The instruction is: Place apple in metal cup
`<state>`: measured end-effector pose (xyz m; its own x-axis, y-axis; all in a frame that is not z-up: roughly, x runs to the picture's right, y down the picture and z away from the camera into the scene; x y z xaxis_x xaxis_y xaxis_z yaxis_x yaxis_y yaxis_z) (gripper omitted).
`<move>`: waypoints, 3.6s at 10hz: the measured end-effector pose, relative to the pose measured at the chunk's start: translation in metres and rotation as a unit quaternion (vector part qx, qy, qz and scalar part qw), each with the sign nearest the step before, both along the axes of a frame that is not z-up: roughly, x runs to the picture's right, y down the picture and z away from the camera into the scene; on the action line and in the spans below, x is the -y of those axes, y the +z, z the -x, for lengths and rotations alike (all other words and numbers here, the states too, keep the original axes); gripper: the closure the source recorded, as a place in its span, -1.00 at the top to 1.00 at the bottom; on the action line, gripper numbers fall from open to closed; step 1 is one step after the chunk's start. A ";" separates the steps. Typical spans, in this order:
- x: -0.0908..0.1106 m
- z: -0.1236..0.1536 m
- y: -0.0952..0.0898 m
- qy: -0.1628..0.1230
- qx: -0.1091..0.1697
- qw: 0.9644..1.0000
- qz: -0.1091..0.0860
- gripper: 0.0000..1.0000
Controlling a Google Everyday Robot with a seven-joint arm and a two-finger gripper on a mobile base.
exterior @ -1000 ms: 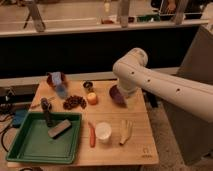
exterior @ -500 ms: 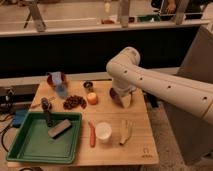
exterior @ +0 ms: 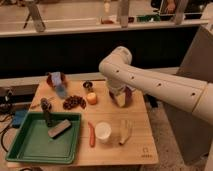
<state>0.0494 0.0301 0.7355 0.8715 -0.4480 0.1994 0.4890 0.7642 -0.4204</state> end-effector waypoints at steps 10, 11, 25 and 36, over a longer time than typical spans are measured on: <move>0.007 0.041 0.024 -0.051 0.044 0.998 -0.005 0.60; 0.007 0.044 0.027 -0.054 0.049 0.997 -0.004 0.60; 0.015 0.028 0.077 0.147 0.066 0.987 0.030 0.60; 0.003 0.064 0.151 0.300 0.145 0.943 0.026 0.60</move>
